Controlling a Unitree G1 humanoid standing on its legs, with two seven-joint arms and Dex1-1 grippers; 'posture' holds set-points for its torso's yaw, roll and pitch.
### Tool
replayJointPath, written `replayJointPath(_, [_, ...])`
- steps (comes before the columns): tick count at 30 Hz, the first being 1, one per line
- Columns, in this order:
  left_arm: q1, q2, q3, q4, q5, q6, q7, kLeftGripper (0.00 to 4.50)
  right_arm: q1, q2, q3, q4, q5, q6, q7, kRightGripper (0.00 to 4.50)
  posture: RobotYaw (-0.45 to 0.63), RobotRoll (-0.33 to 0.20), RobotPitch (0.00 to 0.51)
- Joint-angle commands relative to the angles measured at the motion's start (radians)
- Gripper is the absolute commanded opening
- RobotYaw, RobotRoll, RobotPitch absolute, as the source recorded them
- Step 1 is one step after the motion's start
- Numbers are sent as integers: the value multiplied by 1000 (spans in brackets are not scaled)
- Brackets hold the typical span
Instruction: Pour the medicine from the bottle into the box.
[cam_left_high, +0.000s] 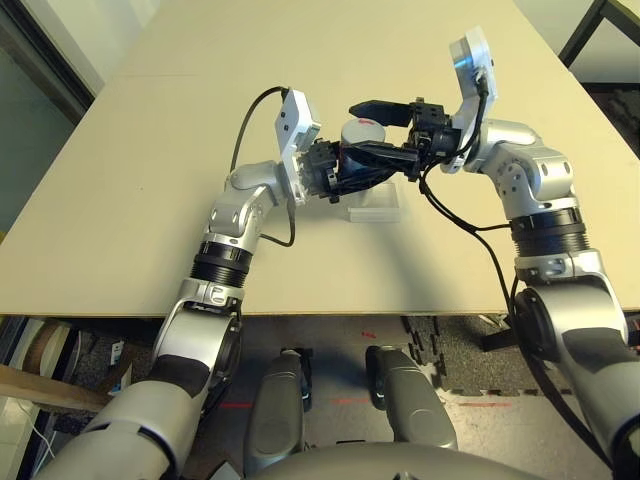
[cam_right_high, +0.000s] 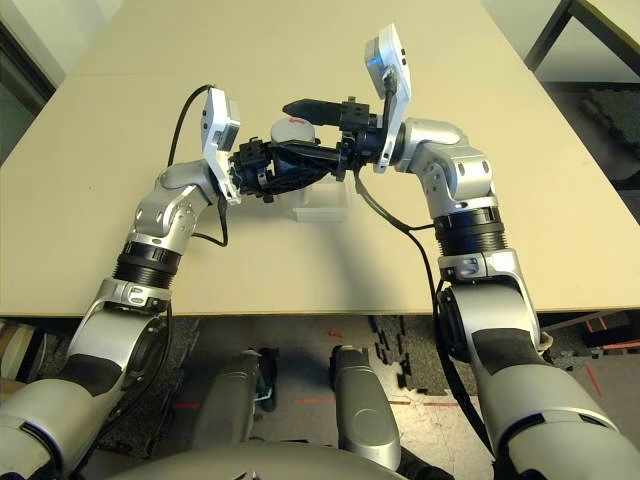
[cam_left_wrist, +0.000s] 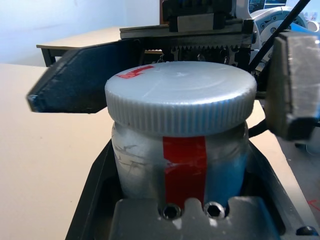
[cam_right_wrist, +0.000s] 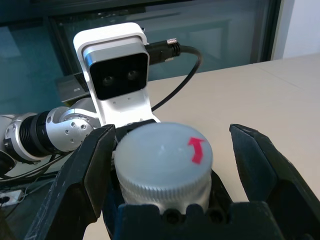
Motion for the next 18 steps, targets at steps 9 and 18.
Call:
replayJointPath(9, [16,0,-20,-29,-1,9,-4,2594,-37,-9,-1,86,-37,-59,-14,4500,-145,0,165])
replayJointPath(18, [15,5,-19,-28,-5,10,-4,2594,-16,-67,-18,85,-34,-55,-8,4500,-150,0,164])
